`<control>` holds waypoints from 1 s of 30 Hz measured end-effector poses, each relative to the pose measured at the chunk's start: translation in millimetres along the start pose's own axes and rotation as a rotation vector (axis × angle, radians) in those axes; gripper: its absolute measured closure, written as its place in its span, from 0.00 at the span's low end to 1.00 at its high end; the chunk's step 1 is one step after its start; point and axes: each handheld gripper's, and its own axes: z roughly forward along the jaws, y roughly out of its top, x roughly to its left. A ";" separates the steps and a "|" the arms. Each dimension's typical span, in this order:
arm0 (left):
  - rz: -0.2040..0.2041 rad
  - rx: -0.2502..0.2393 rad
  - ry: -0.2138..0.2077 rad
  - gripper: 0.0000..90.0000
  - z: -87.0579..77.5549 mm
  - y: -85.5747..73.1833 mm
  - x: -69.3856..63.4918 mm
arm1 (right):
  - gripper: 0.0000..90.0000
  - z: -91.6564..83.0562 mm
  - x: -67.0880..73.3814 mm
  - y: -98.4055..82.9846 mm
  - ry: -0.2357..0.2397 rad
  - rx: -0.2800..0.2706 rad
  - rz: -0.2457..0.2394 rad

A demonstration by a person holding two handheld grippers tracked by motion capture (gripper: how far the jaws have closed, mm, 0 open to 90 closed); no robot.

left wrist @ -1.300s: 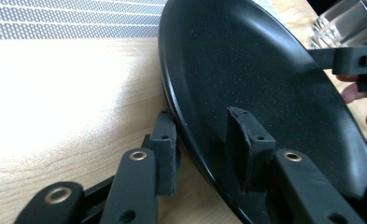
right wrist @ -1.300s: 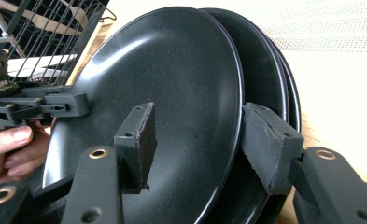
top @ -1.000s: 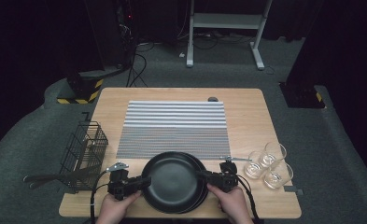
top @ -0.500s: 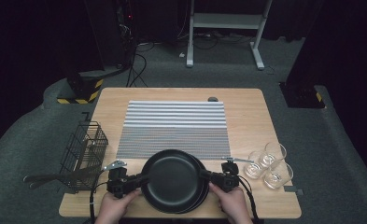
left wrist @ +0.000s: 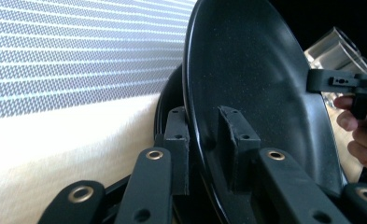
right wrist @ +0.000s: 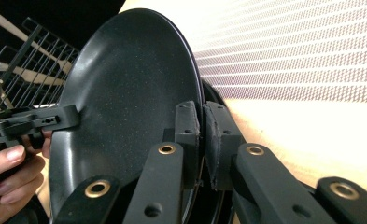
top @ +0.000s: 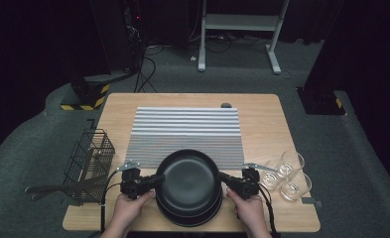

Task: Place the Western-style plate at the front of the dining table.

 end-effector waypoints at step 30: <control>0.037 -0.084 0.039 0.79 21.9 2.3 6.3 | 0.86 9.2 -13.2 4.3 -0.011 -0.029 -0.027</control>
